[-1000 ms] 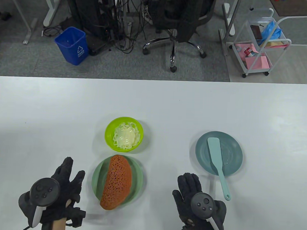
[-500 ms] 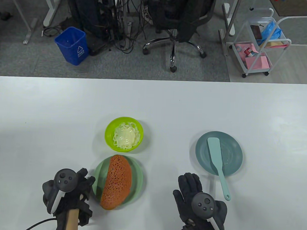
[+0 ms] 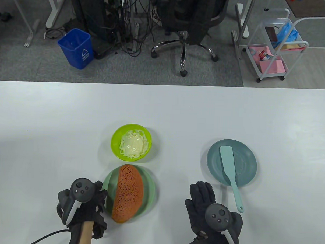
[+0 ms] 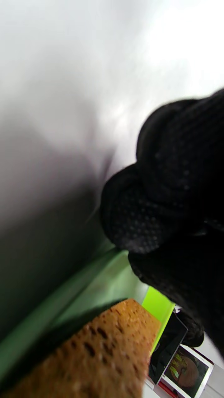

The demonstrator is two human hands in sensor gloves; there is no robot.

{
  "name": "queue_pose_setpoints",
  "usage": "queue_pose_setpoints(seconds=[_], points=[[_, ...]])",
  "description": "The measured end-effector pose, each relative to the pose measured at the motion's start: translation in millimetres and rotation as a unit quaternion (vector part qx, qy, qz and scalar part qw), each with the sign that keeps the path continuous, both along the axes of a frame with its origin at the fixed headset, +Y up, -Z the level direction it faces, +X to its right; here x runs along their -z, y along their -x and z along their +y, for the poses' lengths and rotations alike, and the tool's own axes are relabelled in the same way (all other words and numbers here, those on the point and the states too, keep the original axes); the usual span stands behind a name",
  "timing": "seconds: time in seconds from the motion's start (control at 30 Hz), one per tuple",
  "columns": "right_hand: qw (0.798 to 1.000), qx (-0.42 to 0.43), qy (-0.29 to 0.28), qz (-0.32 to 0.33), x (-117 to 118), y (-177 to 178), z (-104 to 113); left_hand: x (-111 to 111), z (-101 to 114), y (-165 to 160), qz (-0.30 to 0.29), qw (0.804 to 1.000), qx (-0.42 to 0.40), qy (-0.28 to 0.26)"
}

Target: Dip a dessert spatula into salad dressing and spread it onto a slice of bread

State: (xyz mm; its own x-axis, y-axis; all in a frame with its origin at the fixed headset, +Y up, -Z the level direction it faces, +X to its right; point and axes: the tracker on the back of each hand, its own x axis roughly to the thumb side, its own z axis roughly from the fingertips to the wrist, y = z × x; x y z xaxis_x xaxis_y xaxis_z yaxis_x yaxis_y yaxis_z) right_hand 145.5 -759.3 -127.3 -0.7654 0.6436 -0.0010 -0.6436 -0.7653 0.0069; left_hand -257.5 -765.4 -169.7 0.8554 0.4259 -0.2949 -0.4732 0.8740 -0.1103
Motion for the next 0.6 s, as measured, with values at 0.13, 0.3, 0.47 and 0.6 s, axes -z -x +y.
queue_pose_setpoints(seconds=[0.13, 0.3, 0.47, 0.6], points=[[0.999, 0.027, -0.026, -0.011, 1.3, -4.6, 4.8, -2.5, -0.8, -19.3, -0.011, 1.0, -0.004, -0.002], [0.999, 0.029, -0.027, -0.013, 0.5, -6.5, 5.5, -7.3, -2.7, -58.7, -0.036, 0.999, -0.022, -0.005], [0.999, 0.032, -0.033, -0.014, -0.1, -7.6, 6.0, -10.6, -4.5, -101.1, -0.065, 0.997, -0.045, 0.001], [0.999, 0.033, -0.036, -0.015, -0.9, -7.7, 6.1, -12.0, -5.9, -127.6, -0.076, 0.996, -0.055, -0.001]])
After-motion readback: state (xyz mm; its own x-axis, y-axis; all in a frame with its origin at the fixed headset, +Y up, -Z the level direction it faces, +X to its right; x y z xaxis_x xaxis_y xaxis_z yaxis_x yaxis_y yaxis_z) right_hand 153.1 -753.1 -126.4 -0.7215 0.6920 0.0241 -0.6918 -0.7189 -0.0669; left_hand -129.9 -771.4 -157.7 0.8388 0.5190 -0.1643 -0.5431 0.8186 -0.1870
